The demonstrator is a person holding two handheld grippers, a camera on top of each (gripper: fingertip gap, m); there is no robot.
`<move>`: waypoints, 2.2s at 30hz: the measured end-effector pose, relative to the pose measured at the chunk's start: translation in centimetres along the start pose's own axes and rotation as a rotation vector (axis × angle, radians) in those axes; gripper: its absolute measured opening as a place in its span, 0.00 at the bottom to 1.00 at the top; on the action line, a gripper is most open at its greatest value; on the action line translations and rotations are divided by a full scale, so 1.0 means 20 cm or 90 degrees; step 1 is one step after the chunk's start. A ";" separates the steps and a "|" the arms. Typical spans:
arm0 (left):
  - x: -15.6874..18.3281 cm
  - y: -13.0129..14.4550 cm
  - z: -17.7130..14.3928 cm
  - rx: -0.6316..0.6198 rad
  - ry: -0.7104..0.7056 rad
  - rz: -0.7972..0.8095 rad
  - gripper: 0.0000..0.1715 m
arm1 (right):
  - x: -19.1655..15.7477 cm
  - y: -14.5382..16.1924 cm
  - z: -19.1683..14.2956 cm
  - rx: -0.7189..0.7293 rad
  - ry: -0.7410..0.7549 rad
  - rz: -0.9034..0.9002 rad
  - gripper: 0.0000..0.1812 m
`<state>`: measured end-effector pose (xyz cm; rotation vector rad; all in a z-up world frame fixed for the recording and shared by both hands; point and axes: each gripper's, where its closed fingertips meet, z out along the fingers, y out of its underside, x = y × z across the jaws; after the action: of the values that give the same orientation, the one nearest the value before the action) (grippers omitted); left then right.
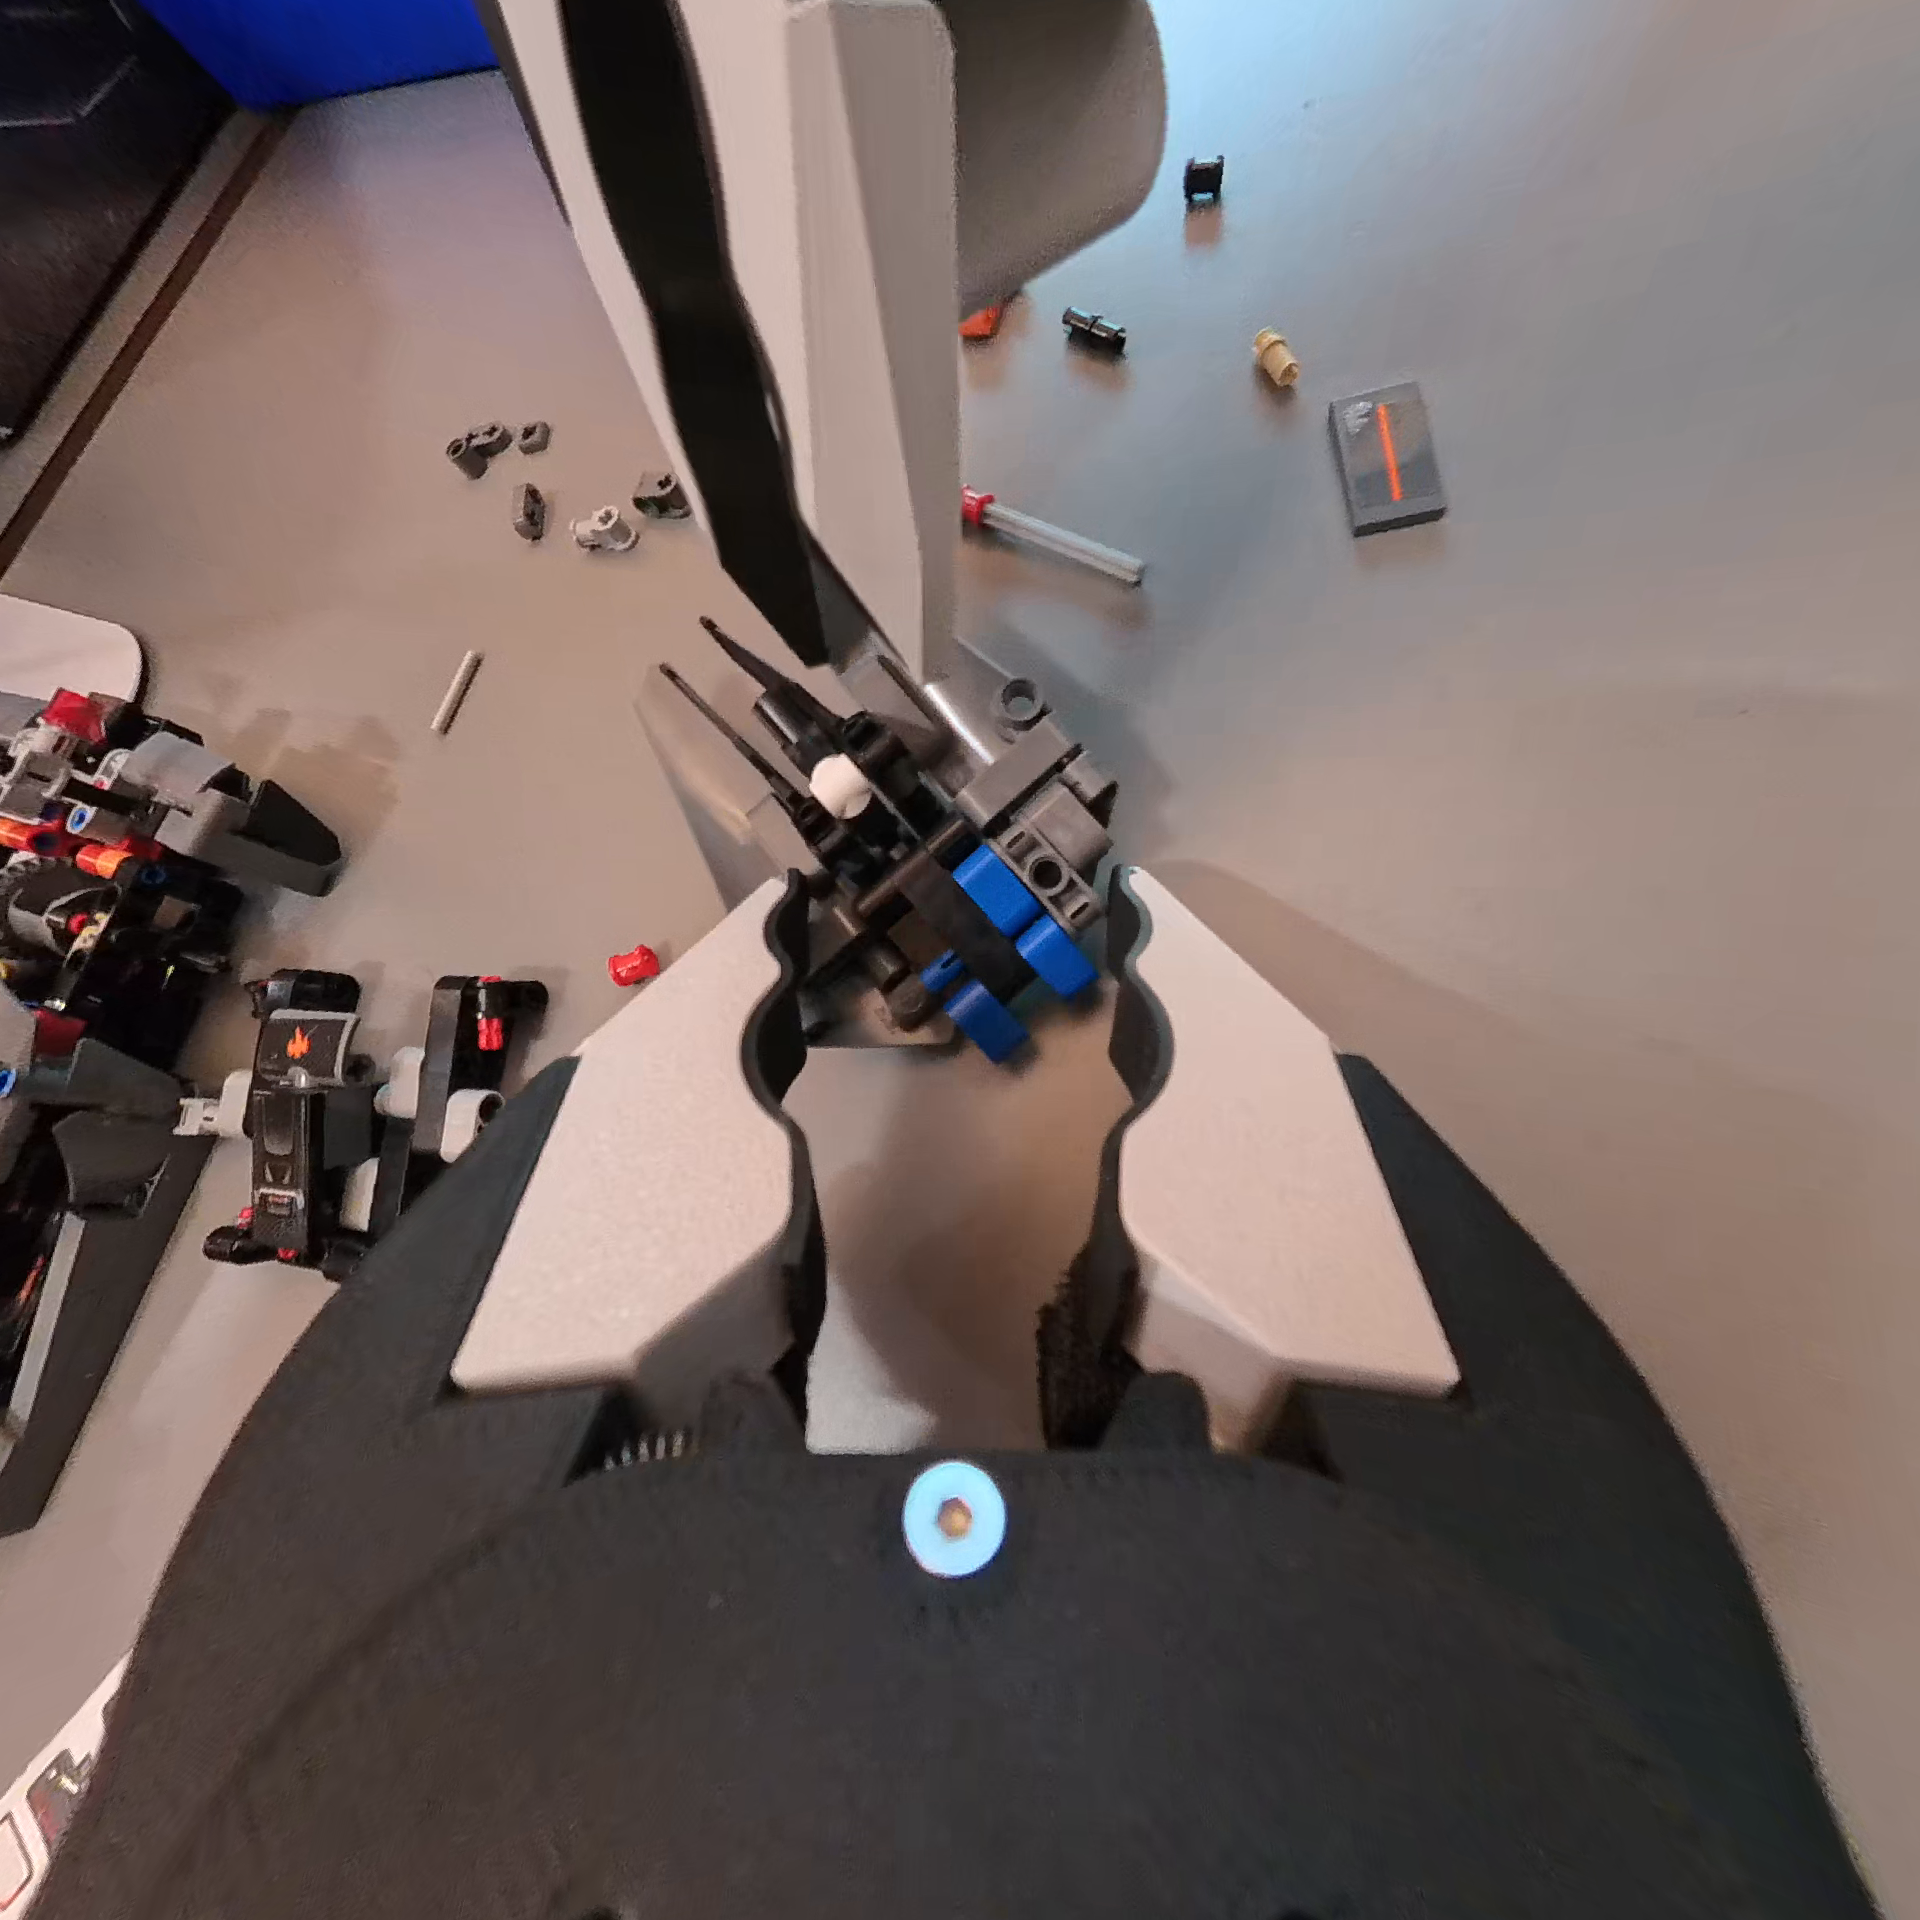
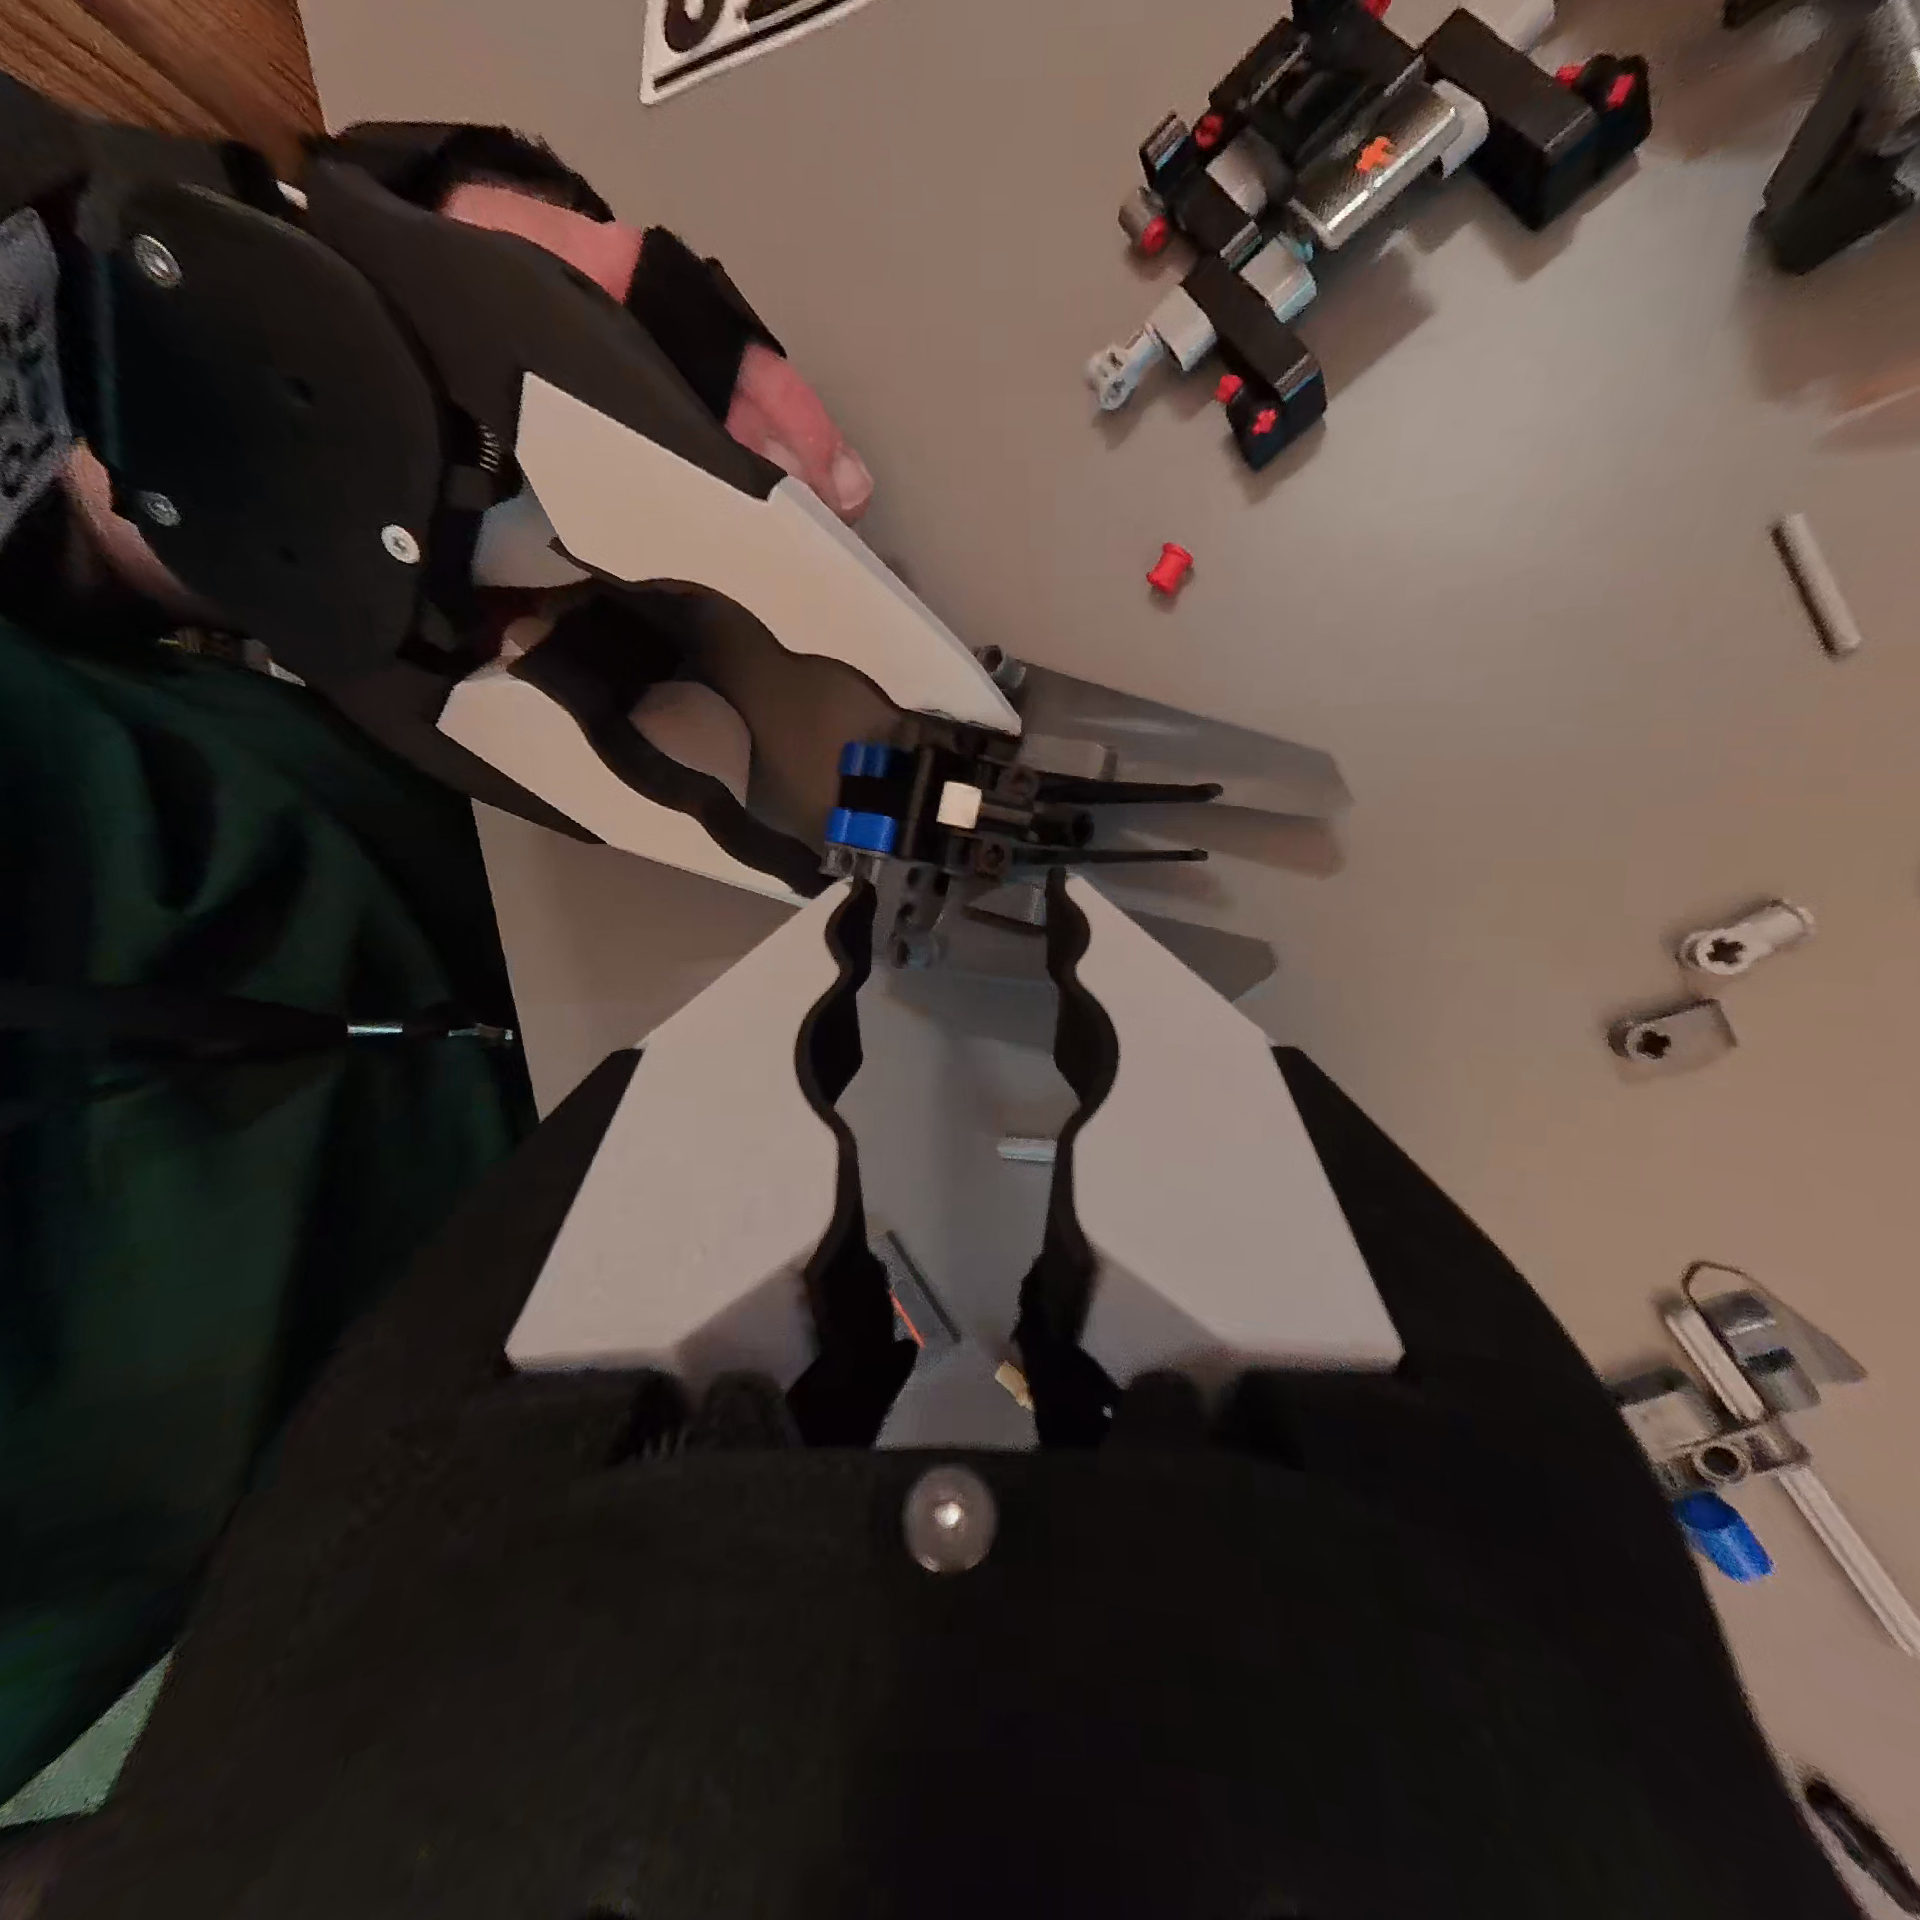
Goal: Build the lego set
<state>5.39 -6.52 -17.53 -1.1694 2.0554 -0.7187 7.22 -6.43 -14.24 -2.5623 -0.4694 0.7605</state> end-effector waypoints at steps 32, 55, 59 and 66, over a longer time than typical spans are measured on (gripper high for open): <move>0.00 0.00 0.00 0.003 -0.005 0.006 0.34 | -0.03 0.01 -0.14 0.103 -0.021 -0.010 0.15; -0.01 0.01 -0.02 0.010 0.000 0.005 0.38 | 0.27 0.32 -0.08 -0.154 0.079 -0.318 0.02; -0.01 0.01 -0.03 0.012 0.000 0.003 0.38 | 0.25 0.34 -0.09 -0.132 0.080 -0.286 0.00; -0.01 0.00 -0.04 0.018 -0.005 0.000 0.38 | 0.20 0.30 -0.09 -0.091 0.093 -0.327 0.11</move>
<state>4.87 -6.11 -17.00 -1.1544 2.0326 -0.7394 12.56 -10.29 -17.53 -2.4315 -1.1061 0.3620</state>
